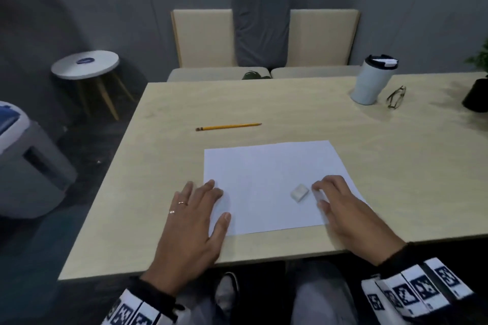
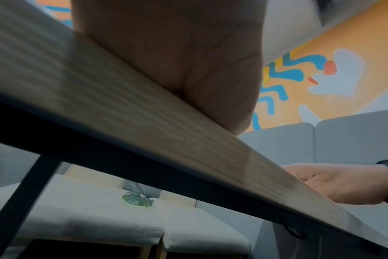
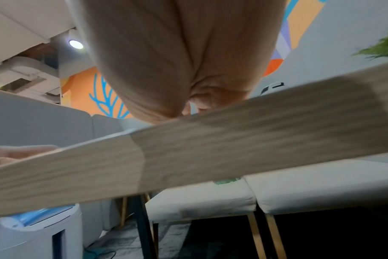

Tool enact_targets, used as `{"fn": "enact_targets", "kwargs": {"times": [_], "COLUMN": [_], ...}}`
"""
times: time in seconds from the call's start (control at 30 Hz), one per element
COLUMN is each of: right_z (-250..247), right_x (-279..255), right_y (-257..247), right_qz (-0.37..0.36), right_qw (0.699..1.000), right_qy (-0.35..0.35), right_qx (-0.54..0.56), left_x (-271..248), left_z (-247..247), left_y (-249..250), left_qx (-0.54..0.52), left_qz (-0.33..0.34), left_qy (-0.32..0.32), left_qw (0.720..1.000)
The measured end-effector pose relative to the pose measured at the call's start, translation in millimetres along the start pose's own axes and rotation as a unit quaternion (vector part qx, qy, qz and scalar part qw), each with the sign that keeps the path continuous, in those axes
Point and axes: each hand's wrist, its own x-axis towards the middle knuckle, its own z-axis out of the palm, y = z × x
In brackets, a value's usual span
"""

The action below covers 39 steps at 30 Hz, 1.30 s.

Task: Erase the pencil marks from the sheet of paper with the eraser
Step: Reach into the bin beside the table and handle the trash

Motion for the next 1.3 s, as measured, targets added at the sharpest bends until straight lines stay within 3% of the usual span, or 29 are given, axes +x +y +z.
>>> {"fn": "enact_targets", "kwargs": {"times": [0.1,0.33,0.53,0.73,0.9,1.13,1.3], "right_z": [-12.7,-47.7,-47.1,-63.0,-55.5,-54.9,-67.4], "right_x": [7.9,68.9,108.8,203.9,228.1,233.3,235.8], "right_y": [-13.8,-27.7,-16.2,-0.1,-14.0,-16.7,-32.5], "right_qz": [-0.037,-0.181,-0.307,-0.166,-0.117,-0.11,-0.054], "right_qw": [0.998,0.971,0.939,0.976,0.984,0.974,0.982], "right_qy": [-0.056,-0.104,-0.031,0.105,-0.009,0.004,-0.021], "right_qx": [-0.021,-0.118,-0.155,-0.091,-0.134,-0.197,-0.18], "left_x": [-0.9,-2.6,0.6,2.4,2.8,2.2,3.1], "left_z": [-5.6,-3.8,-5.0,-10.6,-11.6,-8.9,-8.7], "left_y": [-12.8,-8.1,-1.7,1.3,0.1,-2.5,-3.2], "left_qx": [-0.01,0.017,0.037,0.027,0.014,0.013,0.006], "left_qz": [-0.018,-0.05,-0.075,-0.085,-0.082,-0.071,-0.059], "left_qy": [0.019,0.008,-0.019,-0.027,-0.014,-0.002,0.012], "left_qw": [1.0,0.999,0.996,0.996,0.996,0.997,0.998]}}
